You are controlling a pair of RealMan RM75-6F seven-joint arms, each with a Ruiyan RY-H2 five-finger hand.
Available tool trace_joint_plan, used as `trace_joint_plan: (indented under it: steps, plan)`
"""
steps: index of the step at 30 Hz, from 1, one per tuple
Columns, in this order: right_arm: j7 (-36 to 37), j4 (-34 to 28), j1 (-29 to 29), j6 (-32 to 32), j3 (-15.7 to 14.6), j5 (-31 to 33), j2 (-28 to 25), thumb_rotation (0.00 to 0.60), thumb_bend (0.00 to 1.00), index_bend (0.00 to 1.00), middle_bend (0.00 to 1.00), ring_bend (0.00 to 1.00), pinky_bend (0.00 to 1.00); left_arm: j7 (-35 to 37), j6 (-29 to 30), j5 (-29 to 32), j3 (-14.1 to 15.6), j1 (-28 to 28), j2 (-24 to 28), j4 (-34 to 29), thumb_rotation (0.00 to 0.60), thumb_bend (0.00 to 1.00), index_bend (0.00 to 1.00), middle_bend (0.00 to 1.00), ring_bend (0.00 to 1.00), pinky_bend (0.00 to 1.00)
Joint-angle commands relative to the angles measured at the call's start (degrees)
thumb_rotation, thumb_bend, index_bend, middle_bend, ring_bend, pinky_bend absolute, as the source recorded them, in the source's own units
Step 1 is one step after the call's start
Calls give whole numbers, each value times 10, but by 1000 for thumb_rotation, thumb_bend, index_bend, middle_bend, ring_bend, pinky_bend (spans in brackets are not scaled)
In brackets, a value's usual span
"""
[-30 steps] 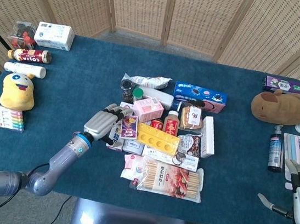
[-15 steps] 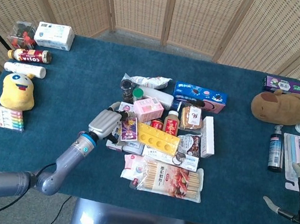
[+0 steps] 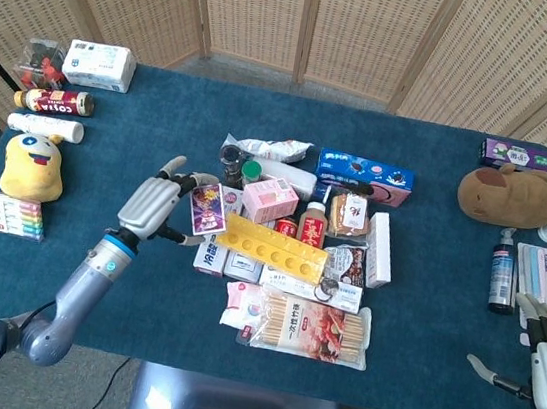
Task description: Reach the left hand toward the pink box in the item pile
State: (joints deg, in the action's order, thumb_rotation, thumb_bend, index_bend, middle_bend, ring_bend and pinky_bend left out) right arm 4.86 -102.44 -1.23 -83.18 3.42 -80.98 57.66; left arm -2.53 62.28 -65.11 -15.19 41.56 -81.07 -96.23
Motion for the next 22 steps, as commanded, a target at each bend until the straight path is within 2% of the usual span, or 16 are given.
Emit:
trace_joint_plan:
  steps: [1, 8, 13, 22]
  plan:
    - [0, 1, 0, 0, 0, -1, 2, 389, 65, 0, 0, 0, 2, 32, 42, -36, -11, -28, 33, -35, 600, 114, 323, 432, 405, 0]
    - [8, 6, 3, -5, -2, -7, 11, 391, 65, 0, 0, 0, 2, 74, 104, -79, -38, -54, 64, -72, 600, 114, 337, 439, 404, 0]
    - [14, 12, 8, -10, -5, -11, 16, 391, 63, 0, 0, 0, 1, 108, 151, -119, -59, -57, 54, -68, 600, 115, 366, 448, 404, 0]
    - [22, 18, 13, -15, -5, -10, 14, 389, 66, 0, 0, 0, 2, 103, 152, -123, -66, -54, 56, -78, 600, 115, 380, 453, 404, 0]
